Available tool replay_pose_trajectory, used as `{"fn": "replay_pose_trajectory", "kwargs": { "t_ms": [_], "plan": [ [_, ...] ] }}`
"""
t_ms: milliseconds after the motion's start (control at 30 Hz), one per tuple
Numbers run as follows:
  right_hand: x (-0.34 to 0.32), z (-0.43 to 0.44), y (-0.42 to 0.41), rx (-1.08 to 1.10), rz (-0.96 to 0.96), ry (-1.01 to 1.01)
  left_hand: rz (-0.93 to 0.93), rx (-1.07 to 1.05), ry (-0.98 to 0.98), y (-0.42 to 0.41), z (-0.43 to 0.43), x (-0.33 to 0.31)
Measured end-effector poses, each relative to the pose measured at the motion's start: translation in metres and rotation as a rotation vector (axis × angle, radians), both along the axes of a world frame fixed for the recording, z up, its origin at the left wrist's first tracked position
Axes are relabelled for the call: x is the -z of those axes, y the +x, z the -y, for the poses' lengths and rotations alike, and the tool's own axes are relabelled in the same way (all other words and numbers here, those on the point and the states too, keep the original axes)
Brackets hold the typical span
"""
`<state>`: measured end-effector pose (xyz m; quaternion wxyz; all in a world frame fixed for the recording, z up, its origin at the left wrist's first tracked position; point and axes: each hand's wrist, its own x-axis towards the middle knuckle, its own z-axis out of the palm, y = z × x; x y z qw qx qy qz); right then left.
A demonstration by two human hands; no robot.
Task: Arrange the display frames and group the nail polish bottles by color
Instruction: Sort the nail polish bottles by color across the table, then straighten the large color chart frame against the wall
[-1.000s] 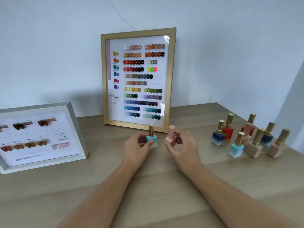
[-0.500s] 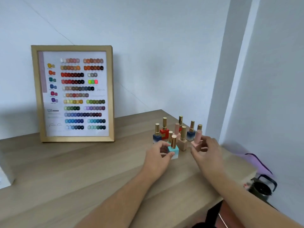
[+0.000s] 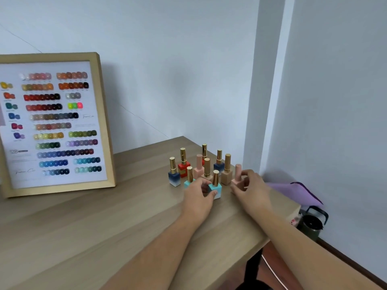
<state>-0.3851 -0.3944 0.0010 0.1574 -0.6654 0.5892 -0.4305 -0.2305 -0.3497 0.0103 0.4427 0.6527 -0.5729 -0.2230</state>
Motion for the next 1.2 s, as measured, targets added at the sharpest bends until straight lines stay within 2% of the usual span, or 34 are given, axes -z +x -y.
{"fn": "replay_pose_trajectory", "kwargs": {
  "t_ms": [233,333,433,533,633,767,867,967,1200],
  "plan": [
    [0.001,0.0,0.0,-0.028,0.007,0.022,0.045,-0.02,-0.035,-0.001,-0.004,0.002],
    [-0.003,-0.007,-0.001,0.012,0.109,-0.012,0.107,-0.044,-0.133,0.002,-0.014,0.0],
    [-0.009,-0.022,0.001,0.049,0.246,-0.146,0.153,-0.047,-0.235,0.011,-0.026,-0.008],
    [-0.022,-0.041,0.015,-0.02,0.278,-0.312,0.148,-0.08,-0.314,0.032,-0.036,-0.024],
    [-0.041,-0.061,0.043,-0.177,0.261,-0.407,0.156,-0.157,-0.358,0.062,-0.046,-0.04],
    [-0.06,-0.079,0.089,-0.238,0.159,-0.534,0.2,-0.271,-0.38,0.105,-0.062,-0.054],
    [-0.067,-0.084,0.122,-0.437,0.186,-0.458,0.217,-0.348,-0.394,0.141,-0.077,-0.064],
    [-0.066,-0.079,0.155,-0.546,0.07,-0.35,0.219,-0.416,-0.374,0.178,-0.095,-0.074],
    [-0.059,-0.048,0.227,-0.664,0.084,-0.219,0.193,-0.581,-0.258,0.26,-0.113,-0.067]
  ]
}}
